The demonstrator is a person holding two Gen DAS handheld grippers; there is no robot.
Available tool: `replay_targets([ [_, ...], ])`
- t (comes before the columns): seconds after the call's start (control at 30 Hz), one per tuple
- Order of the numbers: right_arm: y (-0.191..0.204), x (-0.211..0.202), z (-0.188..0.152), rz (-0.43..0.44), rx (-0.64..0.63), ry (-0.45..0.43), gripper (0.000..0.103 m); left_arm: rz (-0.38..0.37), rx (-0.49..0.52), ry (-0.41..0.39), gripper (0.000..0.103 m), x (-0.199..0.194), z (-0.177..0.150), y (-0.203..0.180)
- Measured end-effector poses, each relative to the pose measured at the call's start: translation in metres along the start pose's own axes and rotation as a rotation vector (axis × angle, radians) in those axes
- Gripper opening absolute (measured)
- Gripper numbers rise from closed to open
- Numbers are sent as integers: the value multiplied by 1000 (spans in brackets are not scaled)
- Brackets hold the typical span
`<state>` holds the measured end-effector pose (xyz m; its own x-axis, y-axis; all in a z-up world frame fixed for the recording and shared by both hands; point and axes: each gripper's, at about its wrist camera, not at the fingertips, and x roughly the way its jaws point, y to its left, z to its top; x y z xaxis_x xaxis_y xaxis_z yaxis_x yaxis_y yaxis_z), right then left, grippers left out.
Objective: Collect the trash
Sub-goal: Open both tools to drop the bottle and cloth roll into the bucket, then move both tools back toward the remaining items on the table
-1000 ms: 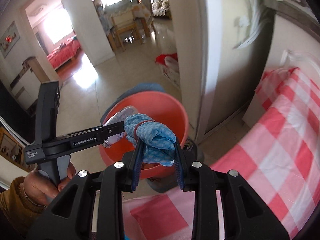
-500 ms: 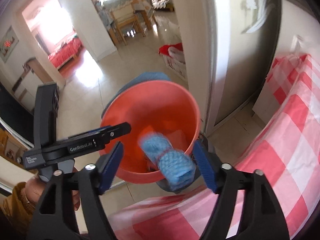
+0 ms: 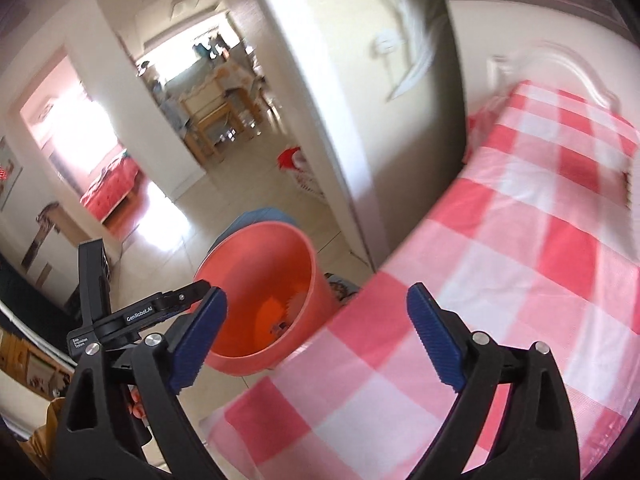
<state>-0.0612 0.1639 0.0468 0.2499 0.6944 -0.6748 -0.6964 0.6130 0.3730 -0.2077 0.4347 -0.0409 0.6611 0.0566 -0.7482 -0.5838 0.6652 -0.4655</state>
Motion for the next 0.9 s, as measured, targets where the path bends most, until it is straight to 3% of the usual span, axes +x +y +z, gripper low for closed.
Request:
replay_targets([
  [0.33, -33, -38, -13, -32, 34, -89, 94, -83, 117, -59, 90, -17, -7, -52],
  [0.9, -66, -80, -25, -56, 49, -180, 95, -153, 303, -23, 92, -27, -29, -152],
])
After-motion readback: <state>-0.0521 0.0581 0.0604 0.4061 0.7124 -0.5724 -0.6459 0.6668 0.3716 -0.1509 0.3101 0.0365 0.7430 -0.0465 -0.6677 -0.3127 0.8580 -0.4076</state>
